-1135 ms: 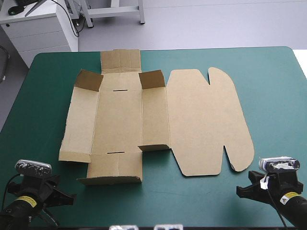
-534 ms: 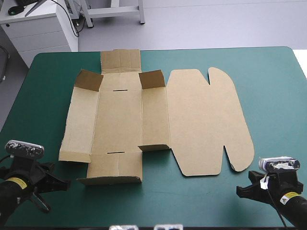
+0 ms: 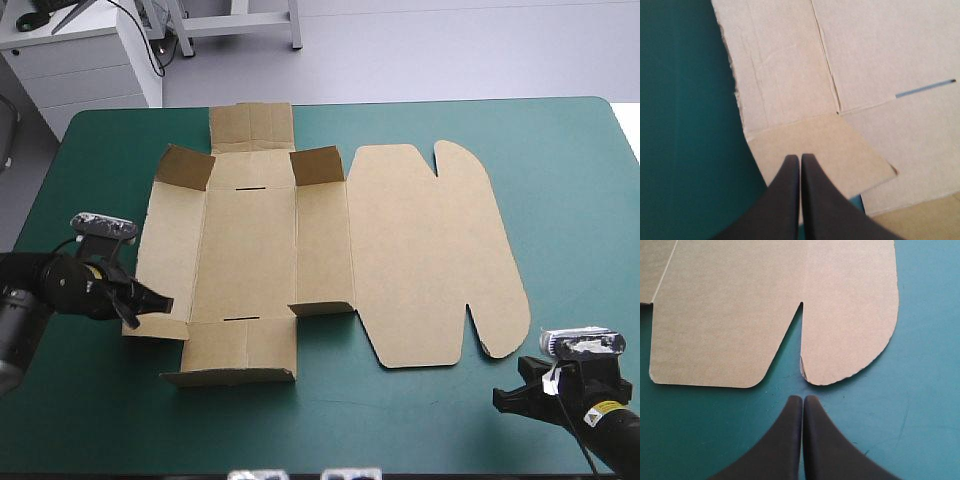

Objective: Fold the box

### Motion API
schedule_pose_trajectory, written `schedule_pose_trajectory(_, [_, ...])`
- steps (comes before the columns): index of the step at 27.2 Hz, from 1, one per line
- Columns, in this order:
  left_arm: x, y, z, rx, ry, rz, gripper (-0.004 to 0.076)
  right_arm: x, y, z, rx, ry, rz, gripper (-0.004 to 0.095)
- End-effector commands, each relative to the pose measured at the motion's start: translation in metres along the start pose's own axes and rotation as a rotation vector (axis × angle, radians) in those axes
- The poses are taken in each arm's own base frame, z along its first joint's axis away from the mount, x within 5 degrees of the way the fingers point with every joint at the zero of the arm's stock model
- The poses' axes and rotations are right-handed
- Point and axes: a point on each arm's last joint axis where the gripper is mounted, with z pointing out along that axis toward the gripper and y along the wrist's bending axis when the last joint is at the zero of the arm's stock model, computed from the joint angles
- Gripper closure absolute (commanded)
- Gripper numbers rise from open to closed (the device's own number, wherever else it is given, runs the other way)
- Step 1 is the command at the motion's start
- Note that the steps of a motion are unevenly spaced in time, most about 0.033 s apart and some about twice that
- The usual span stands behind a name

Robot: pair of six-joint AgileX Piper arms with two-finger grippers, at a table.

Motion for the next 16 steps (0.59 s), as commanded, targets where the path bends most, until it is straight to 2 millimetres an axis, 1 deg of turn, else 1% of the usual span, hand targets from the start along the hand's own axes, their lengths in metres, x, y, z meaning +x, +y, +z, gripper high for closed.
schedule_pose_trajectory(1, [-0.028,0.013,-0.002,0.015,-0.099,-0.048,0.073,-0.012,0.001,-0.004,0.002,-0.081,-0.001,0.0912])
schedule_pose_trajectory(2, [-0.037,0.023,-0.001,0.041,-0.109,-0.077,0.073,-0.012,0.001,-0.004,0.002,-0.081,-0.001,0.0912])
schedule_pose_trajectory(5, [-0.043,0.051,0.001,0.109,-0.106,-0.176,0.073,-0.012,0.001,-0.004,0.002,-0.081,-0.001,0.0912])
schedule_pose_trajectory(10, [-0.036,0.098,0.009,0.235,-0.125,-0.339,0.073,-0.012,0.001,-0.004,0.002,-0.081,-0.001,0.0912])
schedule_pose_trajectory(14, [-0.024,0.125,0.02,0.303,-0.116,-0.426,0.0731,-0.012,0.001,-0.004,0.002,-0.081,-0.001,0.0912])
schedule_pose_trajectory(16, [-0.025,0.131,0.026,0.298,-0.125,-0.418,0.0731,-0.012,0.0,-0.004,0.004,-0.081,-0.003,0.0912])
